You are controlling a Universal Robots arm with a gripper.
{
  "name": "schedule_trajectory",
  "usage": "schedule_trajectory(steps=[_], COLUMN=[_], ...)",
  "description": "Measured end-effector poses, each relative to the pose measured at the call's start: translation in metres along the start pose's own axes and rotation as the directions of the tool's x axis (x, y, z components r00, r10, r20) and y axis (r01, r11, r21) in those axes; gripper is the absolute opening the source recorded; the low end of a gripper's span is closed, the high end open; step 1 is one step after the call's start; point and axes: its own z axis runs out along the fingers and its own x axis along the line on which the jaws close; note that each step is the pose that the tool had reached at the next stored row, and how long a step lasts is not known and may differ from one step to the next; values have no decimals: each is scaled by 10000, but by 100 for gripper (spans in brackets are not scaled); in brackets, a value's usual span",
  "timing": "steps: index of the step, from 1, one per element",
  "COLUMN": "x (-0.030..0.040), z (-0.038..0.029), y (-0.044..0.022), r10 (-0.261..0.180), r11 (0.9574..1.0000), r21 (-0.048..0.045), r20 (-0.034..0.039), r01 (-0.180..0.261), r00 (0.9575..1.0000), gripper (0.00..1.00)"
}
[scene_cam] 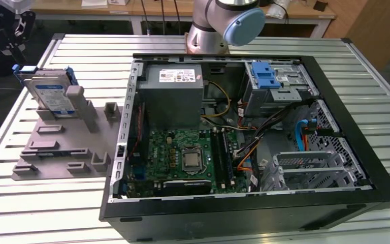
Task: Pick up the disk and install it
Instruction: 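Pick up the disk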
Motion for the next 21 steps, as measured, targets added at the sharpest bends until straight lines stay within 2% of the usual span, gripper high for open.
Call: schedule_trajectory(steps=[10,15,21], x=[0,0,0], z=[0,0,0], y=[0,0,0], r10=[-785,-1177,-1649], r11=[9969,9930,9863], r21=[2,3,3], r20=[-18,-26,-36], r01=[785,1177,1649], r00=[9969,9930,9863], gripper=[11,11,11])
